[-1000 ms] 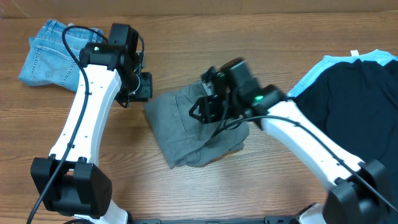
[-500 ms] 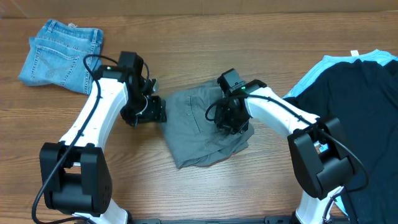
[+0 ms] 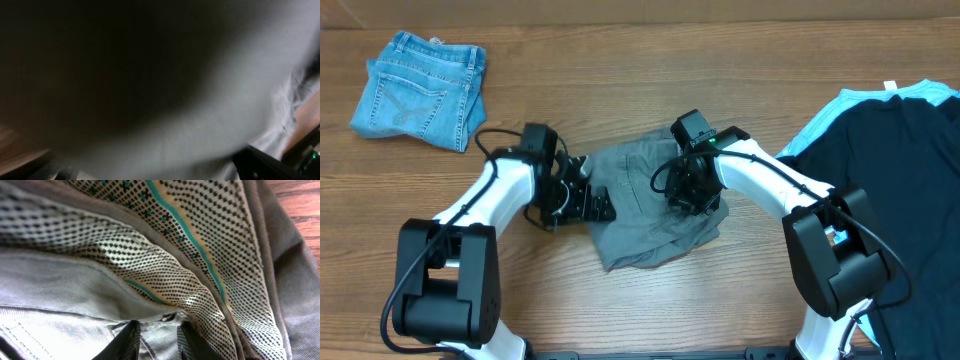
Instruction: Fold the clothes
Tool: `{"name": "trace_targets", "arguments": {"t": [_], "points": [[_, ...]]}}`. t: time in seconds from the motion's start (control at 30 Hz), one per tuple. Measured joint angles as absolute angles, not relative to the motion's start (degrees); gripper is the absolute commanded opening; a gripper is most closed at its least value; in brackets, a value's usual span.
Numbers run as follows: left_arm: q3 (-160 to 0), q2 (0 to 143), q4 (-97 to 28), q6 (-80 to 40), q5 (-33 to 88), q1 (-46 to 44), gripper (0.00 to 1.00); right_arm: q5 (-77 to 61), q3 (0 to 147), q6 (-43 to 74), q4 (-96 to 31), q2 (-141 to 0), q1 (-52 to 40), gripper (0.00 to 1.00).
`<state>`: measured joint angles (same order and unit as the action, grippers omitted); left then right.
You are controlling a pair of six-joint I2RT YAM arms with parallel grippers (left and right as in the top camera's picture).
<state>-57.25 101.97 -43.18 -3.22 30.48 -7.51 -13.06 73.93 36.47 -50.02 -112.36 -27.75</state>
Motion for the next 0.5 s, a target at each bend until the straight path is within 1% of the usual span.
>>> {"name": "trace_targets", "arguments": {"t": [0.03, 0.1, 0.13, 0.17, 0.27, 0.3, 0.33, 0.37, 0.4, 0.5], "points": [[-56.1, 101.95, -41.39, -3.79, 31.9, -7.51, 0.97, -13.08, 73.93, 36.42, -50.04, -112.36, -27.75, 0.28], [-54.08, 101.1, -36.86, -5.72, 33.87, -7.51, 0.91, -13.06, 73.93, 36.45, -50.04, -112.36, -27.73, 0.28], [-53.45, 100.97, -35.0, -6.5, 34.68, -7.51, 0.86, -13.08, 73.93, 36.45, -50.06, -112.36, -27.73, 0.28], [-52.66, 100.9, -32.93, -7.31, 35.48, -7.51, 0.78, -13.08, 73.93, 36.42, -50.04, -112.36, -27.73, 0.28], [-50.61, 101.06, -27.88, -8.97, 37.1, -7.51, 0.47, -13.1, 73.93, 36.45, -50.06, -112.36, -27.75, 0.26], [-50.04, 101.34, -26.63, -9.26, 37.56, -7.51, 0.36, -13.08, 73.93, 36.42, -50.04, -112.36, -27.73, 0.22], [-49.67, 101.62, -25.5, -9.54, 37.98, -7.53, 0.19, -13.02, 73.93, 36.47, -50.22, -112.36, -27.73, 0.18], [-49.39, 101.84, -24.27, -9.74, 38.59, -7.53, 0.06, -12.97, 73.93, 36.36, -50.5, -112.36, -27.73, 0.18], [-49.36, 101.91, -23.64, -9.65, 39.18, -7.6, 0.04, -12.86, 73.93, 36.47, -50.76, -112.36, -27.73, 0.18], [-49.84, 101.91, -24.47, -8.97, 40.21, -7.92, 0.04, -12.67, 74.28, 36.03, -52.34, -112.33, -27.35, 0.18]]}}
